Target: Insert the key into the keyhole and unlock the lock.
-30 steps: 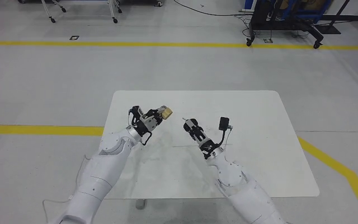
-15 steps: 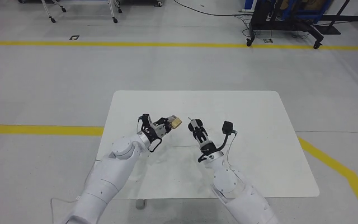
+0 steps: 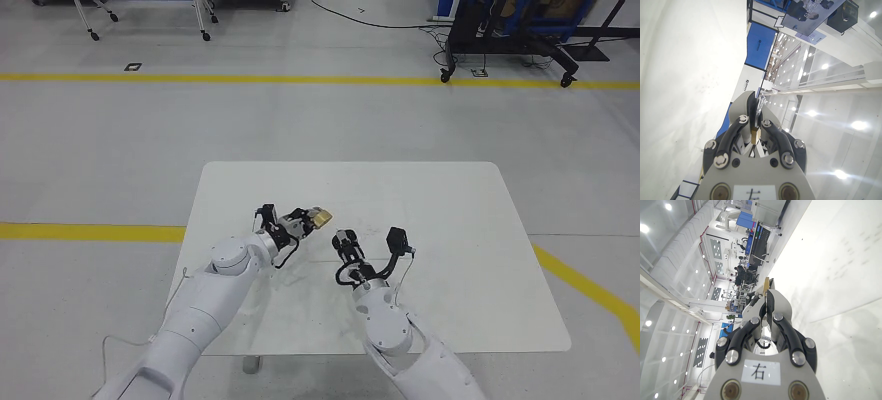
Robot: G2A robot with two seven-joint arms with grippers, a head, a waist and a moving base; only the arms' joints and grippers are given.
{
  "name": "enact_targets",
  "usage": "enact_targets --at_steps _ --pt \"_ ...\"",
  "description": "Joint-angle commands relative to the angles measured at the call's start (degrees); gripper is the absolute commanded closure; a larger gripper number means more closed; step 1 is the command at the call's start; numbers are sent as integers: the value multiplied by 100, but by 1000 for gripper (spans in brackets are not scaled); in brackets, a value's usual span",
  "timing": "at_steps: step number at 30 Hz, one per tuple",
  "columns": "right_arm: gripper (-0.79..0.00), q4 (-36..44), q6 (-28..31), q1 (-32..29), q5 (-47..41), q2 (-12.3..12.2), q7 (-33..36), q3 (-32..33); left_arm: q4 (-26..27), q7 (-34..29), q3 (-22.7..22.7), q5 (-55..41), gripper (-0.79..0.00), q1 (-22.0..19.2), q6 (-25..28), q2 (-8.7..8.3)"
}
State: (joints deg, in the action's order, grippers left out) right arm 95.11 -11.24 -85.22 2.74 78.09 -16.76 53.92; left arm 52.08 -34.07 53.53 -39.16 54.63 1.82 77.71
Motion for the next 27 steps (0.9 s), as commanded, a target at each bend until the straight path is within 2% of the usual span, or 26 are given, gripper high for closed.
enact_targets --at_steps 1,27 --pt "0 -76 22 55 -138 31 14 -1 -2 46 -23 91 0 -5 68 17" --pt "0 -444 -12 270 -272 256 -99 49 -60 -32 -7 463 0 -24 138 140"
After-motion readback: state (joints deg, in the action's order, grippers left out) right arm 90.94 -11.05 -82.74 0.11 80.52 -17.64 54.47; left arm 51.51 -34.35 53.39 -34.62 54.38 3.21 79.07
